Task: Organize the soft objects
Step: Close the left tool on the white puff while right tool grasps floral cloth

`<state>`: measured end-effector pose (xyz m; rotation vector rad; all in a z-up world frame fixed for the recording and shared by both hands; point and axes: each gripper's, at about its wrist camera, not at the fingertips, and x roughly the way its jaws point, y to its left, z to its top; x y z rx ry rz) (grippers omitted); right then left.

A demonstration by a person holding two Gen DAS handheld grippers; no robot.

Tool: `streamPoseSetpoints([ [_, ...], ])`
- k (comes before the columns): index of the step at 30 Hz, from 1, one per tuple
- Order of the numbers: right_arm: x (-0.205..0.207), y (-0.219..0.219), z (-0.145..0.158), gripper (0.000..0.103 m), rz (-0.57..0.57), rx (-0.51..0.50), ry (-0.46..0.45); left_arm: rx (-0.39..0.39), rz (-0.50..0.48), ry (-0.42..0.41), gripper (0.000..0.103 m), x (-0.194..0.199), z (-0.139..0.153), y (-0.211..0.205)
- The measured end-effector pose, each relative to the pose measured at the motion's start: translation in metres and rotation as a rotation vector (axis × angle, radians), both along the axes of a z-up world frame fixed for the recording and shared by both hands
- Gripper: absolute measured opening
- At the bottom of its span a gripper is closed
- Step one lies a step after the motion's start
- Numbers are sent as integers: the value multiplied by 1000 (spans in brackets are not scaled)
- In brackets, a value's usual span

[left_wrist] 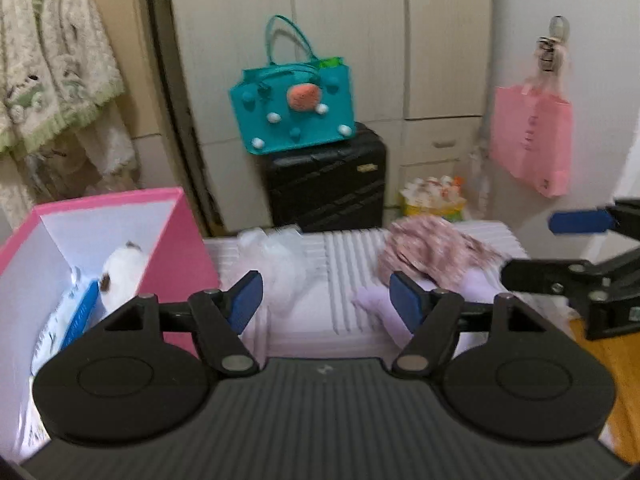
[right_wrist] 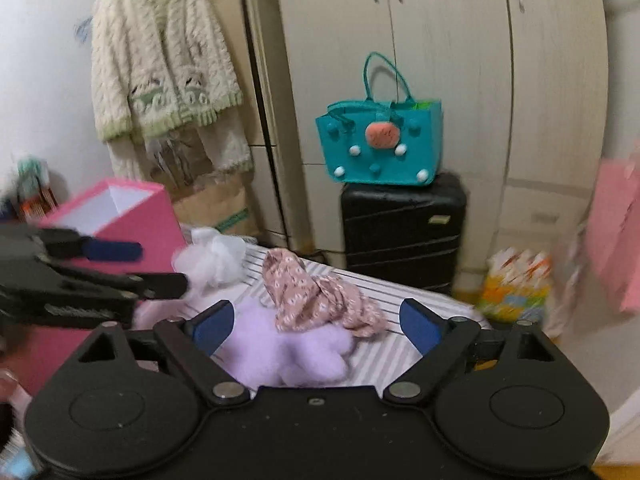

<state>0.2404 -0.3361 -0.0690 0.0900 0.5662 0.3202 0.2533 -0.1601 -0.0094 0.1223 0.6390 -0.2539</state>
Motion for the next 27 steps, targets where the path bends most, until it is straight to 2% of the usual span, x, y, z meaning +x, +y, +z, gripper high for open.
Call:
streamPoseSetpoints([
  [3,25,-7,-10,92,5,66,37,41,54,-22,69,21,-6,-9],
  [6,48,-12,-22,92,-10,117,92,55,93,13,69,45,-13,-14],
  [11,82,-18,-44,93,-5,259,195,82,132,60,69,77,-22,-19],
  [14,95,-12,-54,93,-8,274,222,102,165,104,69,91,-33,-22],
  [18,103,-1,-64,92,14,251,249,119,232,114,69,101,-44,-22],
  [21,97,3,-64,72,4,201,216,138,208,113,70,100,-51,-23],
  [23,96,1,-63,51,17,195,214,147,215,100,70,98,-54,-23],
  [24,94,1,-64,47,20,191,212,152,223,96,70,97,-56,-22],
  [26,91,0,-63,30,17,165,186,157,235,93,70,99,-62,-21],
  [27,87,-1,-62,28,9,155,165,162,234,92,70,99,-64,-22],
])
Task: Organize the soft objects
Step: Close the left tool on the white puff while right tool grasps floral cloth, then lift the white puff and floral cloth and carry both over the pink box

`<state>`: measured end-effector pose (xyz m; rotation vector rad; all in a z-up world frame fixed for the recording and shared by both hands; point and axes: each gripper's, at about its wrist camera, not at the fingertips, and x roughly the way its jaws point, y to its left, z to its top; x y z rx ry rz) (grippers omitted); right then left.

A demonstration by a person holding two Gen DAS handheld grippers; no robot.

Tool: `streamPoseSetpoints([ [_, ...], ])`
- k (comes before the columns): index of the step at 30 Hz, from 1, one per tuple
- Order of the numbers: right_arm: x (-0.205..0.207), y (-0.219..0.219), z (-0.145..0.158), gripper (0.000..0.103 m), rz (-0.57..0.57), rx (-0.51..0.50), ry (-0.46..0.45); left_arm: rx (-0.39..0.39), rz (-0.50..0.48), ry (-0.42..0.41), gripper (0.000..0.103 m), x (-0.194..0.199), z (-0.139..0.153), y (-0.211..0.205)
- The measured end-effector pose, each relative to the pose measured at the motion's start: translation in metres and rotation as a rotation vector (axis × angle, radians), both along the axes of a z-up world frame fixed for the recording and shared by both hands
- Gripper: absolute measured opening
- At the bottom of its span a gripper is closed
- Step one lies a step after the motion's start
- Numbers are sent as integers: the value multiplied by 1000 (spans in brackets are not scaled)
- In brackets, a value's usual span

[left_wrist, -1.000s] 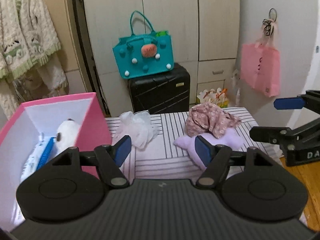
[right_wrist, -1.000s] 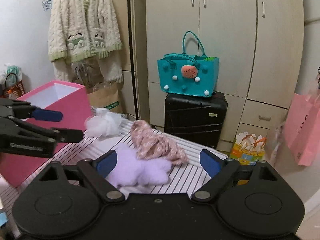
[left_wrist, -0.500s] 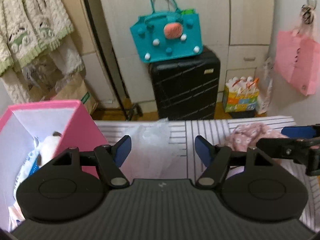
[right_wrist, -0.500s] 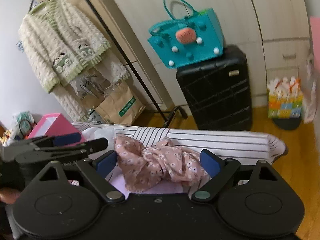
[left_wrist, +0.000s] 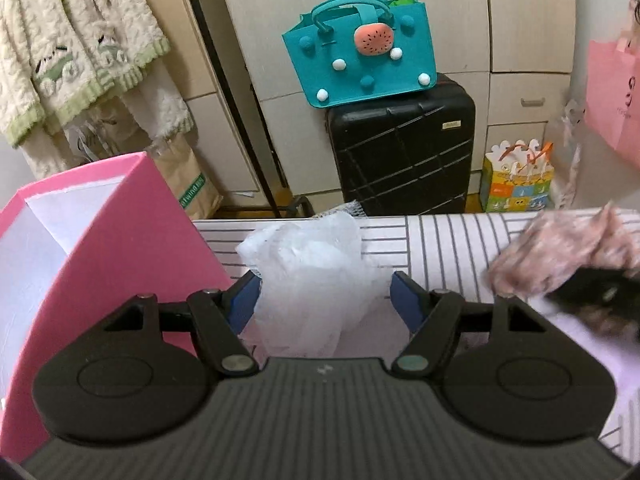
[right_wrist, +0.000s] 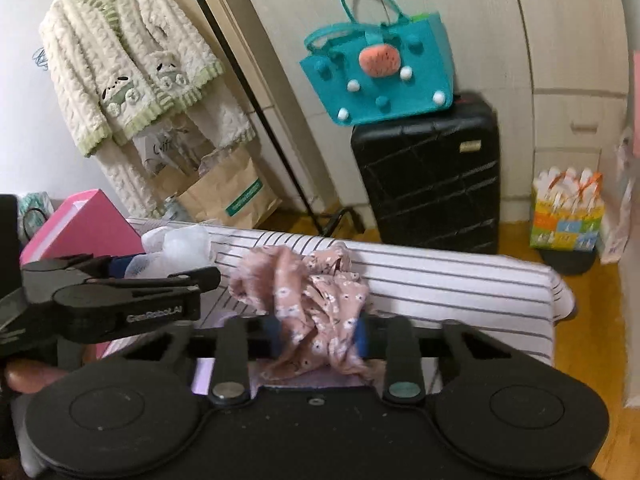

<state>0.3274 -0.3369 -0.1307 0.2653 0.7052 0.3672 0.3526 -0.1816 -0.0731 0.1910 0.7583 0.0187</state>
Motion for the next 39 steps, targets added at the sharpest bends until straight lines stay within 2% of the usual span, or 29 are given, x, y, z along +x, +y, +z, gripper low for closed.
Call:
streamPoseSetpoints([
  [1,-5,1,2,26,-7,-12,-22,14,0,-4,67,1,-2,-2],
  [2,-9,1,4,24,-9,-23,-44,33,0,-10,56,-1,-5,-4],
  [5,-19,4,11,24,-7,-39,-93,79,-20,-45,39,-6,-8,-9],
  [8,-22,3,16,23,-12,-42,-114,123,-34,-54,32,-12,-8,-13],
  [12,-29,3,25,24,-37,-79,-162,104,-49,-75,30,-22,-5,-9],
  [17,-39,1,38,24,-114,-157,-225,28,-57,-80,30,-35,3,2],
  [23,-46,-4,46,24,-94,-105,-172,-44,-102,-55,30,-52,9,10],
  [26,-60,0,54,24,-108,-104,-202,-67,-126,-58,30,-61,15,12],
  [30,-81,6,80,24,-114,-139,-264,-97,-166,-81,30,-74,27,15],
  [34,-93,13,90,24,-52,-117,-223,-132,-202,-95,30,-87,40,18],
  [39,-109,23,80,24,-11,-89,-136,-180,-292,-117,30,-114,57,25],
])
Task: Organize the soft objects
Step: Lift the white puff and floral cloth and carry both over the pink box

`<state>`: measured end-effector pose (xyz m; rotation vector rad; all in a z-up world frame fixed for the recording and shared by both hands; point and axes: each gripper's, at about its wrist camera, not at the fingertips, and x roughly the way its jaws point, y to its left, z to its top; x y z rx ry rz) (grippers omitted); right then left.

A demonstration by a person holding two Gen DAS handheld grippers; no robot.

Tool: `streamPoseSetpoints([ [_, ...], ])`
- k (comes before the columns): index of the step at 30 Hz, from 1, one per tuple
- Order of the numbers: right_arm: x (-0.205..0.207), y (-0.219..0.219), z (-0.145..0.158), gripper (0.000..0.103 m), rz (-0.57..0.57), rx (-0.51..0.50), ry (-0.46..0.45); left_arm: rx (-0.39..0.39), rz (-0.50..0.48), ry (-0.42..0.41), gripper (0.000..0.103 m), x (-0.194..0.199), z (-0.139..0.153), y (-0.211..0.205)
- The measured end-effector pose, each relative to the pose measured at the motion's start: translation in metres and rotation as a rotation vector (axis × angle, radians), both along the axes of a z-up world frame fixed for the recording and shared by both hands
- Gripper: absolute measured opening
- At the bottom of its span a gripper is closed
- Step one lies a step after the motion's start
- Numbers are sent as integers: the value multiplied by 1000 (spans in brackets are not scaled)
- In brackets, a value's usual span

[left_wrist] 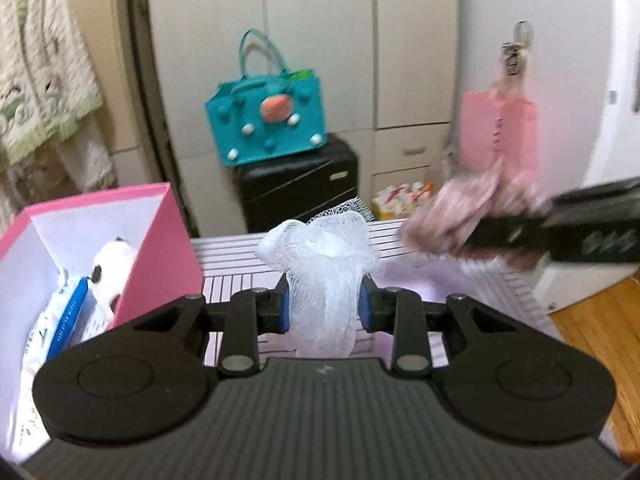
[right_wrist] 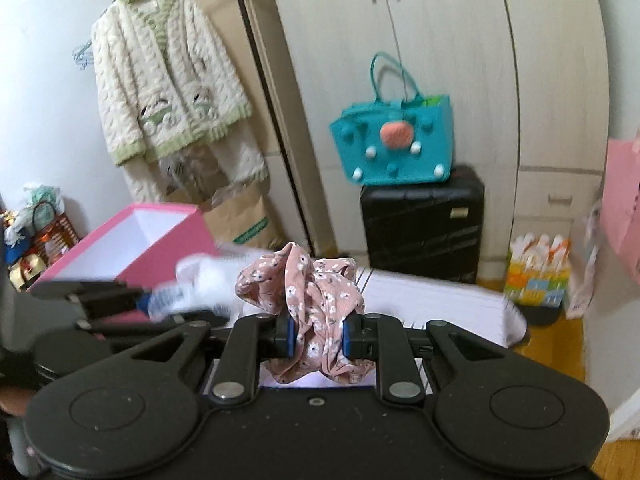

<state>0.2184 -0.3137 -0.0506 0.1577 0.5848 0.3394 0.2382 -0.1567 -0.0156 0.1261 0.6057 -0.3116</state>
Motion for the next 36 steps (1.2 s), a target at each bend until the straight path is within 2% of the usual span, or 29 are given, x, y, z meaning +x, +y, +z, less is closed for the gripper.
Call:
streamPoseSetpoints([
  [3,-11,6,-6,24,32,2,48,-9,-54,-11,30,-20,11,4],
  [12,-45,19,-10,25,116,33,162,-3,-174,108,30,-57,25,20],
  [16,-62,25,-12,25,143,43,189,27,-189,112,30,-74,25,27],
  [20,-79,32,-16,25,170,40,226,13,-207,136,30,-86,26,35],
  [23,-90,40,-14,26,188,23,241,8,-230,144,30,-96,29,41],
  [28,-113,49,-4,27,199,-2,227,-33,-292,213,30,-109,35,58],
  [36,-127,66,17,28,283,66,257,-46,-306,297,30,-124,45,87],
])
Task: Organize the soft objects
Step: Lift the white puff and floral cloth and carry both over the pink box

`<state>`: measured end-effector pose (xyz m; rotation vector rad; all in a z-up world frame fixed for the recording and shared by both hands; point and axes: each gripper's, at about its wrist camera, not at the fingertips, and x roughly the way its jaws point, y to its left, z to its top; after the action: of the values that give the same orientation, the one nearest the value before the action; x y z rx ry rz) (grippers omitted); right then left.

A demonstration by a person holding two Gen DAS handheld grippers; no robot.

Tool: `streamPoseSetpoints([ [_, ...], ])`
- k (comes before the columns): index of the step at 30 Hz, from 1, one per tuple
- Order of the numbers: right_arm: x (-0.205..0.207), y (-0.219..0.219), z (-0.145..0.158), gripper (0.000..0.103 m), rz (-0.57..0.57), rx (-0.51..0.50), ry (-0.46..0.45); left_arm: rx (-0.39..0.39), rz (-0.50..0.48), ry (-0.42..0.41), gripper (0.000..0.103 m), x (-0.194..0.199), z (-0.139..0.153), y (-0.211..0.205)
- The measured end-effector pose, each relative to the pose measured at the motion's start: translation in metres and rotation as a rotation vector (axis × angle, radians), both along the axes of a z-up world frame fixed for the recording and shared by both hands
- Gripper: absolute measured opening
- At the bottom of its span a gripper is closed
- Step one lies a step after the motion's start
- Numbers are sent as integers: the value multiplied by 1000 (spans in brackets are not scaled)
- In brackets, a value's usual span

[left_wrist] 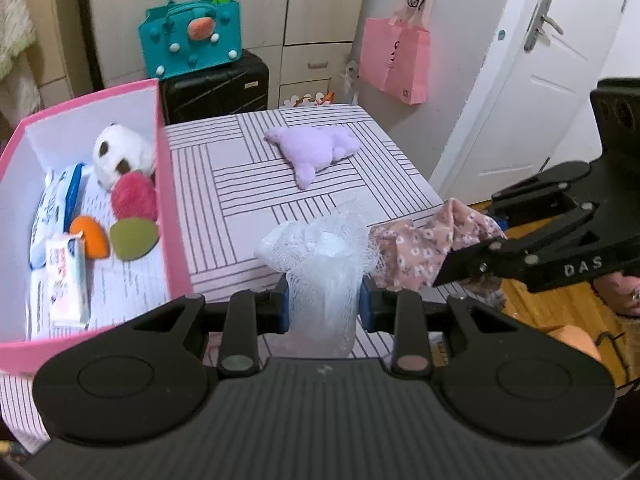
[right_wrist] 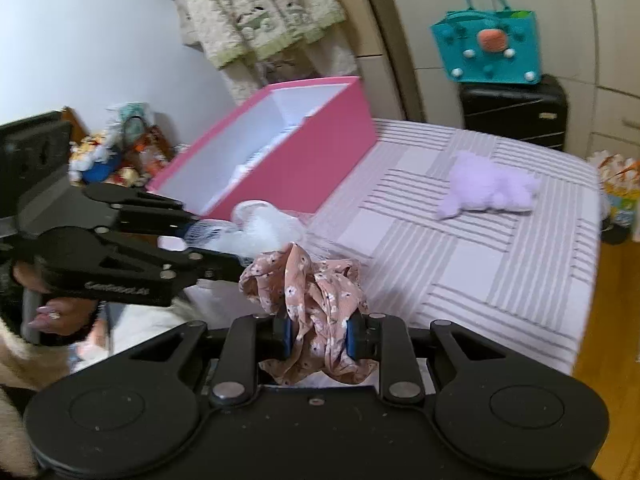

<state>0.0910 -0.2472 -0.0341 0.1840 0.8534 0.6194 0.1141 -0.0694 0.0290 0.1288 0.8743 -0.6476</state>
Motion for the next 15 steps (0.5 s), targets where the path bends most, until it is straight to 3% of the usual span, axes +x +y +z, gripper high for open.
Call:
streamPoseSetpoints([
  [9,-4,31,28,28,103,61,-10,-42,12,43,30,-17,30,34],
  [15,5,63,56,28,167,60,-70,-77,70,-22,31,-27,54,68],
])
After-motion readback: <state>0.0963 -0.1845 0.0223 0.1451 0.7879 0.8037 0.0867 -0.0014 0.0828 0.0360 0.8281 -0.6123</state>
